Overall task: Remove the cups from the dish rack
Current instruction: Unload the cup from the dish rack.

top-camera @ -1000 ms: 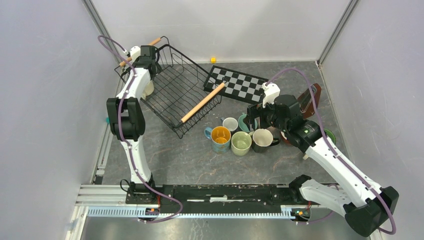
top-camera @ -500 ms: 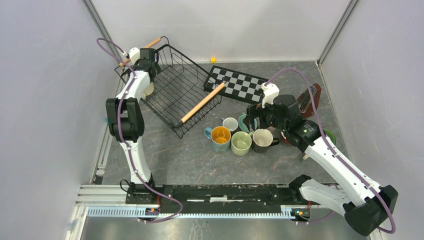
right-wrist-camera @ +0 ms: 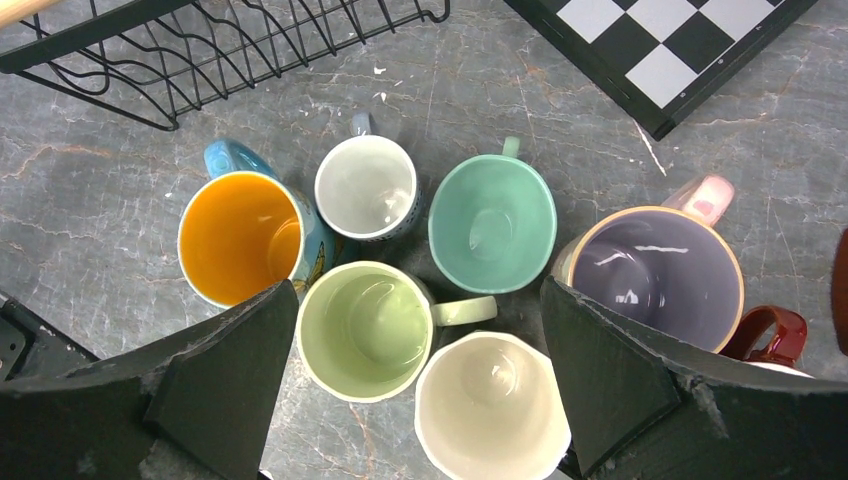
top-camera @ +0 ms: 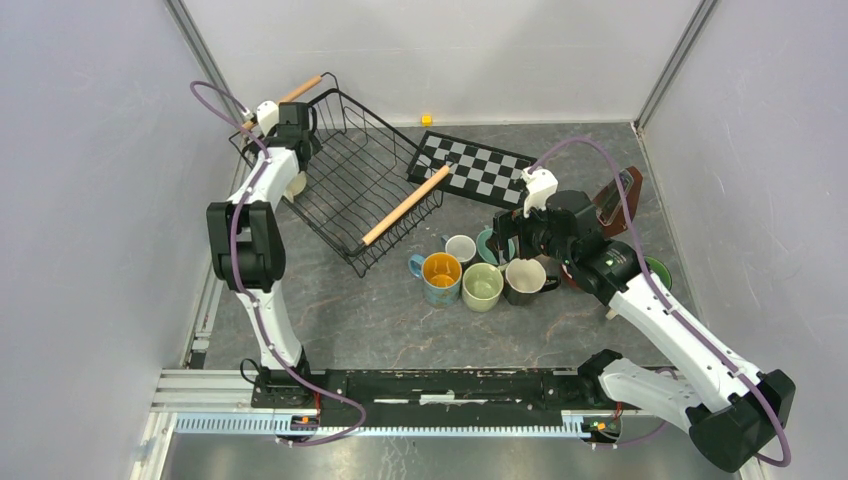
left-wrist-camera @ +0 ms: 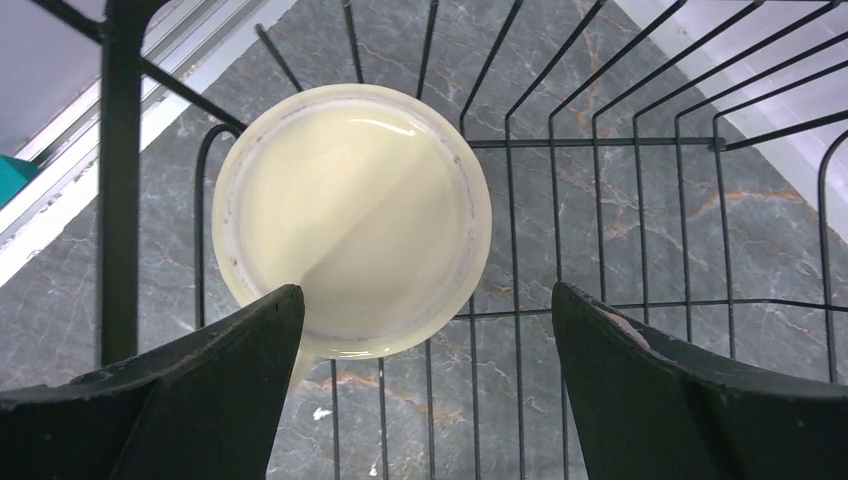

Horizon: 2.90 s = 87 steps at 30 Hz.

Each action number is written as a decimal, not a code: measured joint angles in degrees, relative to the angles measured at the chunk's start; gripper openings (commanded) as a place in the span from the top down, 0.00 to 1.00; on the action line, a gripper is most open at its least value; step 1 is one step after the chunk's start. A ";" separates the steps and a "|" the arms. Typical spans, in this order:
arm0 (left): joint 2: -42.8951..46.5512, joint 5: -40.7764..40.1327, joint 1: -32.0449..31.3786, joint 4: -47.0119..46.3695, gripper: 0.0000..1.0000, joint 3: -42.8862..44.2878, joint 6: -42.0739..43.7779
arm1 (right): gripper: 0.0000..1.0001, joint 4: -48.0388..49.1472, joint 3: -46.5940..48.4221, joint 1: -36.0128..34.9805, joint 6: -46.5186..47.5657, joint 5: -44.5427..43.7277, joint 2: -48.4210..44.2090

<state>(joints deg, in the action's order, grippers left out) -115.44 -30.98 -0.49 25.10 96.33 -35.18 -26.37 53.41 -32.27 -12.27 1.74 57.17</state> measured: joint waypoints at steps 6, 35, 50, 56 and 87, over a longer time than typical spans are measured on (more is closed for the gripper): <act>1.73 -0.50 0.04 -0.07 0.00 -2.36 -0.04 | 0.02 -0.02 -0.33 0.00 0.00 0.04 -0.02; 3.76 -2.54 -1.31 5.16 0.00 -3.41 -5.38 | 0.02 0.04 -0.52 0.00 0.00 0.85 -1.01; 6.01 -2.01 -1.51 4.28 0.00 -6.08 -7.50 | 0.02 0.02 -0.74 0.00 0.00 0.83 -1.22; 6.01 -1.92 -1.11 4.37 0.00 -7.80 -9.29 | 0.02 0.02 -0.74 0.00 0.00 0.83 -1.25; 1.51 -1.16 -3.61 9.33 0.29 -7.80 -16.22 | 0.02 0.04 -1.60 0.00 0.00 0.83 -1.84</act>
<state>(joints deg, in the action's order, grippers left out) -113.93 -32.14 -4.10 34.44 88.53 -51.40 -26.33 51.81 -32.27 -12.27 2.57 55.33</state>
